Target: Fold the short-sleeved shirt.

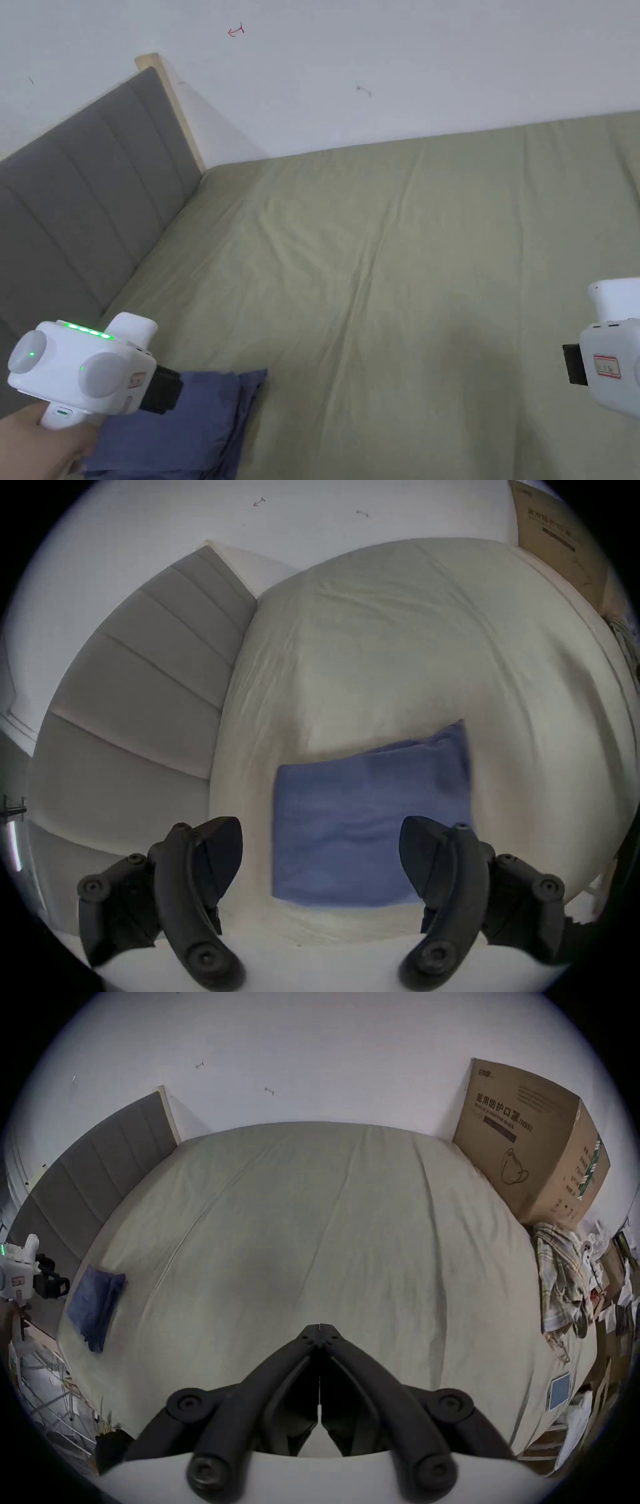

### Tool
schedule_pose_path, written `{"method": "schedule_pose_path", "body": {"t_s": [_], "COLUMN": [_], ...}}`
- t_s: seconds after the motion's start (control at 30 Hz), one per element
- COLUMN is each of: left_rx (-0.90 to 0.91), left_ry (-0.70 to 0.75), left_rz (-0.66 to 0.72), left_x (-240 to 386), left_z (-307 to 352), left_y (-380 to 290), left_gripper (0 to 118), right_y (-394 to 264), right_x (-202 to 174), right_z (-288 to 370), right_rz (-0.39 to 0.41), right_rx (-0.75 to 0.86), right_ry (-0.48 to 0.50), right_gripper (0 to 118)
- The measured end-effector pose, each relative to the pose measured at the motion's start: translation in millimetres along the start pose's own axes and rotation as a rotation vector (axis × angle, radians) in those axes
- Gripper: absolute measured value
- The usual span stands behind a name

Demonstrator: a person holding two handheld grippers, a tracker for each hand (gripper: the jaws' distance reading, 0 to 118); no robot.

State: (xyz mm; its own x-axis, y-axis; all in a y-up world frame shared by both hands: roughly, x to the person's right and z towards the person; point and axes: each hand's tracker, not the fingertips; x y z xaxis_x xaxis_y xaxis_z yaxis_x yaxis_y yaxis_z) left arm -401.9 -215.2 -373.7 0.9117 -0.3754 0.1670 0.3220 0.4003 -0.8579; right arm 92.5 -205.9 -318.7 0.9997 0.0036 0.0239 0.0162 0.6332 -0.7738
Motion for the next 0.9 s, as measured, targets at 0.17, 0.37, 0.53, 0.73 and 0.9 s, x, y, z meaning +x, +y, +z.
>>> {"method": "schedule_pose_path", "body": {"t_s": [0.17,0.37,0.53,0.73,0.9], "left_rx": [0.091,0.317,0.51,0.785,1.021], "left_ry": [-0.188,-0.363,-0.455,-0.326,-0.174], "left_rz": [0.148,0.246,0.295,0.334,0.324], "left_x": [70.8,189.3,277.5,320.3,322.3], "left_z": [35.3,94.9,166.0,225.3,270.1], "left_y": [10.8,32.1,56.5,63.6,46.7], "left_gripper": [17,1,1,1,2], "right_y": [-3.2,-8.2,-11.8,-5.1,-1.7], "right_x": [13.4,38.8,76.1,119.8,127.9], "right_z": [11.7,36.3,67.1,114.7,158.6], "right_rz": [-0.004,-0.056,-0.09,-0.112,-0.08], "right_rx": [0.019,0.057,0.12,0.333,0.573], "right_ry": [0.005,0.014,-0.018,-0.055,-0.069], "right_gripper": [0,0,0,0,0]}}
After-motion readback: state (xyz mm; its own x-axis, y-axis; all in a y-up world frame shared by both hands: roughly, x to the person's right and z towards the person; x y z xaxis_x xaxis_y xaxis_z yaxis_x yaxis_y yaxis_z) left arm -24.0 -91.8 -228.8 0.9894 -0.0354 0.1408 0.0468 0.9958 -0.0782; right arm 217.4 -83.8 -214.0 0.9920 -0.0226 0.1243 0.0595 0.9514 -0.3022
